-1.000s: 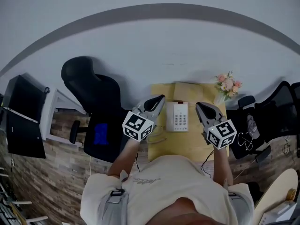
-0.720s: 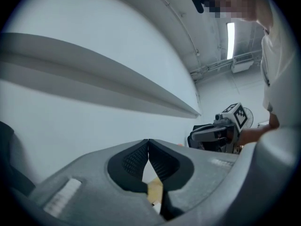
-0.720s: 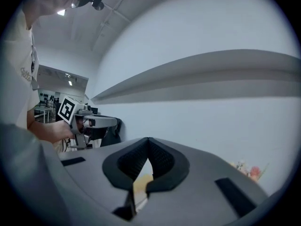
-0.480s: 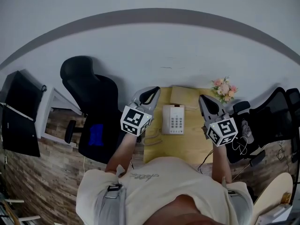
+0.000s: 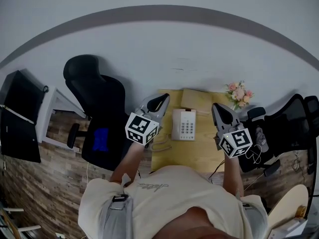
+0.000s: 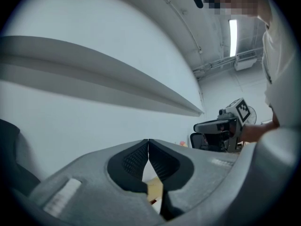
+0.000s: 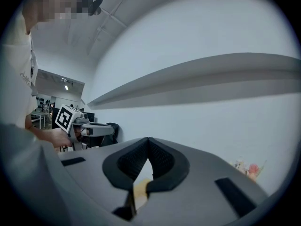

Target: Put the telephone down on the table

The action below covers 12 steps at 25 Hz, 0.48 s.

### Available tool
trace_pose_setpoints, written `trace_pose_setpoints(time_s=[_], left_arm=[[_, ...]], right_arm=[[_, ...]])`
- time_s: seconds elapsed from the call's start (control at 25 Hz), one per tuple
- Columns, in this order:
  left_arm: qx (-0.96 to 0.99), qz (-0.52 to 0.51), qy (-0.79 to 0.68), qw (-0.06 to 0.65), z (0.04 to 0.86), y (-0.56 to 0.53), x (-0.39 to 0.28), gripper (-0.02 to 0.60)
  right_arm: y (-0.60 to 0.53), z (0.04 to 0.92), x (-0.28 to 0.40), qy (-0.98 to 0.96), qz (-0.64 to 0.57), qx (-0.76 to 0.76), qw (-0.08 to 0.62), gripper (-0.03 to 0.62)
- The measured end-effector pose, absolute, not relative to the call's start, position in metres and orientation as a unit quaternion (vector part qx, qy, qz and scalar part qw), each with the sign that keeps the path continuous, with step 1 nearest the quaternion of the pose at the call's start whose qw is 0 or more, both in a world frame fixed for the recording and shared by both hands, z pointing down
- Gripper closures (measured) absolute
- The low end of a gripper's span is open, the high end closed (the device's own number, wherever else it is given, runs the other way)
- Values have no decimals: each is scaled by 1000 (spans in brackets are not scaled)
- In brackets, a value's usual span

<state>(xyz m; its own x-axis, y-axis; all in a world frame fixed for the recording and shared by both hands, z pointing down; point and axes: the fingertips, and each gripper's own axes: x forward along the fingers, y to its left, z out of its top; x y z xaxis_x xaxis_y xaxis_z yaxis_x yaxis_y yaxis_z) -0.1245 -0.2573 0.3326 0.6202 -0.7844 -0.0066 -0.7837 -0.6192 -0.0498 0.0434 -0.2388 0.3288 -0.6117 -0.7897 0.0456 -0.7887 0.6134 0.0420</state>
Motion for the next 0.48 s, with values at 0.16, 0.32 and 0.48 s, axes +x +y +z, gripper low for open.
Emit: trace_pose_setpoints(time_s=[0.16,0.32,0.48], left_arm=[[-899,-4,438,4,342,-255,-129,563],[-901,20,434,-24,345,-253,-136,563],[-896,21,441,-34,354,-251,-145,563]], right_arm=[[-236,334,43,-899,-7,437,36,592],[-235,343,41,-900,3,433,40,592],[-231,355,38,-901,14,431,50,592]])
